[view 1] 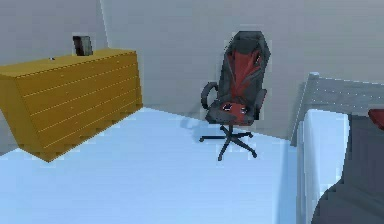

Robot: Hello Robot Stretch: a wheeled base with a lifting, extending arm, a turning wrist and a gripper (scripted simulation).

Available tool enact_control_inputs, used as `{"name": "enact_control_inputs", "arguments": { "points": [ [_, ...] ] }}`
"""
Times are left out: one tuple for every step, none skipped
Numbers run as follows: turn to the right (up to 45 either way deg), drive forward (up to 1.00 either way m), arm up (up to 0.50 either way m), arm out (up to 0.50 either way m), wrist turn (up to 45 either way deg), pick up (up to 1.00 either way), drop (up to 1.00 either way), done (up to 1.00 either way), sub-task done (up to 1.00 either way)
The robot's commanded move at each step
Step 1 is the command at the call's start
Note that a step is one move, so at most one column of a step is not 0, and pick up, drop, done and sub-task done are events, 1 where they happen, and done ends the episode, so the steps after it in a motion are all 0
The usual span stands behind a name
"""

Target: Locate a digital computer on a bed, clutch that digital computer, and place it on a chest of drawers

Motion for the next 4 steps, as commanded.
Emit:
{"name": "enact_control_inputs", "arguments": {
  "points": [
    [0.0, 0.0, 0.5, 0.0, 0.0, 0.0, 0.0, 0.0, 0.0],
    [0.0, 0.0, 0.18, 0.0, 0.0, 0.0, 0.0, 0.0, 0.0],
    [0.0, 0.0, 0.0, 0.34, 0.0, 0.0, 0.0, 0.0, 0.0],
    [0.0, 0.0, 0.0, 0.0, 45.0, 0.0, 0.0, 0.0, 0.0]
  ]
}}
